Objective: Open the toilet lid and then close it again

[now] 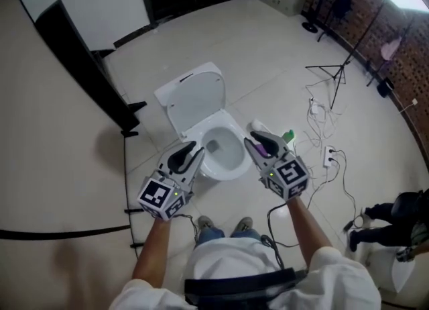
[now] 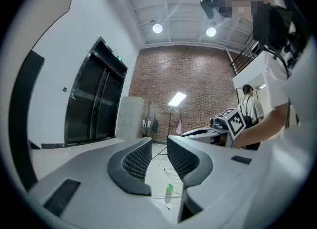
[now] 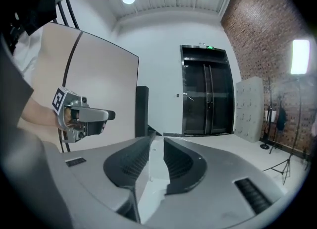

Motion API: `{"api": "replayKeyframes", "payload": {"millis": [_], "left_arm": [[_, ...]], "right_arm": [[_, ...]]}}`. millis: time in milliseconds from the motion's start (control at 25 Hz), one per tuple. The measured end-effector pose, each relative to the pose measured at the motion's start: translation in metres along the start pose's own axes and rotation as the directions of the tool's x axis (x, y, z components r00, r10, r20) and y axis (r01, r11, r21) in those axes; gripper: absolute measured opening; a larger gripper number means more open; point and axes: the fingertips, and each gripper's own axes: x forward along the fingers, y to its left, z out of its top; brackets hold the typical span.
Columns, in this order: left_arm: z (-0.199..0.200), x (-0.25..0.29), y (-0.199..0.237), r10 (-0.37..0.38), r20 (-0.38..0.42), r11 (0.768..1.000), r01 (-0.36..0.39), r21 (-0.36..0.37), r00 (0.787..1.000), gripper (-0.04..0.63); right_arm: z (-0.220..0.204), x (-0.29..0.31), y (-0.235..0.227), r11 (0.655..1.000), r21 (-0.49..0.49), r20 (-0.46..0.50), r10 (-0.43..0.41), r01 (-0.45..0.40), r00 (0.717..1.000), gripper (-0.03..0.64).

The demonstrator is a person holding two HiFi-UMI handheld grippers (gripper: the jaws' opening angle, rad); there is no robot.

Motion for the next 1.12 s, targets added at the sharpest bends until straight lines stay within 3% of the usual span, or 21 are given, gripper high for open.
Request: {"api": "replayKeyframes", "payload": {"millis": [280, 1120], "left_arm": [[0.007, 0.011, -0.061, -0.060, -0.023, 0.996, 0.061, 0.060, 0.998, 0.094], [0.009, 0.029, -0.088, -0.045, -0.037, 0.996, 0.047, 0.073, 0.998, 0.094]], "right_arm": [[-0.005, -0.026, 0.021, 0.997, 0.006, 0.006, 0.076, -0.076, 0.997, 0.087], [-0.008, -0.059, 0.002, 0.997, -0.008, 0.017, 0.078, -0.077, 0.997, 0.087]]}}
